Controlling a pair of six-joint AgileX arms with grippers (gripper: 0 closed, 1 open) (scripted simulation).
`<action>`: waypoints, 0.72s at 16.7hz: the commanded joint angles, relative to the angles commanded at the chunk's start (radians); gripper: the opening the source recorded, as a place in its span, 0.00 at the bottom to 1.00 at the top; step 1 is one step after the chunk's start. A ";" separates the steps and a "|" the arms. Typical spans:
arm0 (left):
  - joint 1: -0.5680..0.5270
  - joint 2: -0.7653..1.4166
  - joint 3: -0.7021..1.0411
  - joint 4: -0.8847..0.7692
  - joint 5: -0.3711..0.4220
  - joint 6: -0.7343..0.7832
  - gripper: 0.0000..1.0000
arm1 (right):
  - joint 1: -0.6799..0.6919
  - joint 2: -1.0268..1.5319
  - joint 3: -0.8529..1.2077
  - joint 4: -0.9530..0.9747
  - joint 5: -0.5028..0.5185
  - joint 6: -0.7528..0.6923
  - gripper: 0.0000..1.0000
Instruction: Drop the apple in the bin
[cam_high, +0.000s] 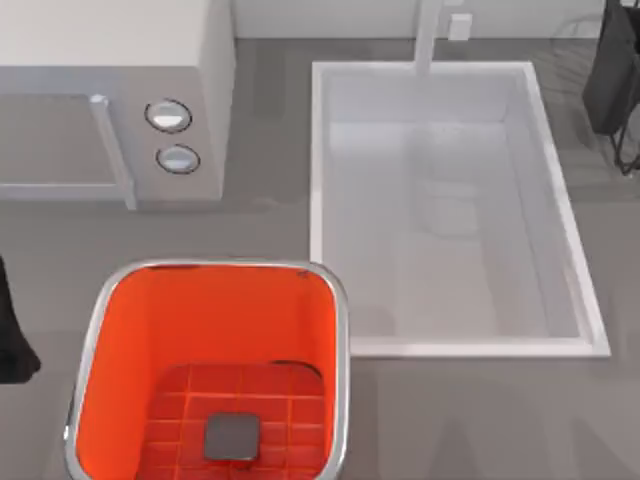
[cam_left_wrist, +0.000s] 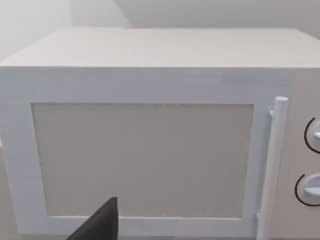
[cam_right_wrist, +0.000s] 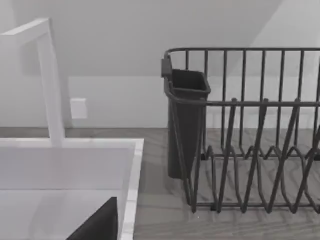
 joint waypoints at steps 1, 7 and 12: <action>0.000 0.000 0.000 0.000 0.000 0.000 1.00 | 0.000 0.000 0.000 0.000 0.000 0.000 1.00; 0.000 0.000 0.000 0.000 0.000 0.000 1.00 | -0.016 0.157 0.150 -0.103 0.003 -0.022 1.00; 0.000 0.000 0.000 0.000 0.000 0.000 1.00 | -0.043 0.576 0.469 -0.332 0.002 -0.072 1.00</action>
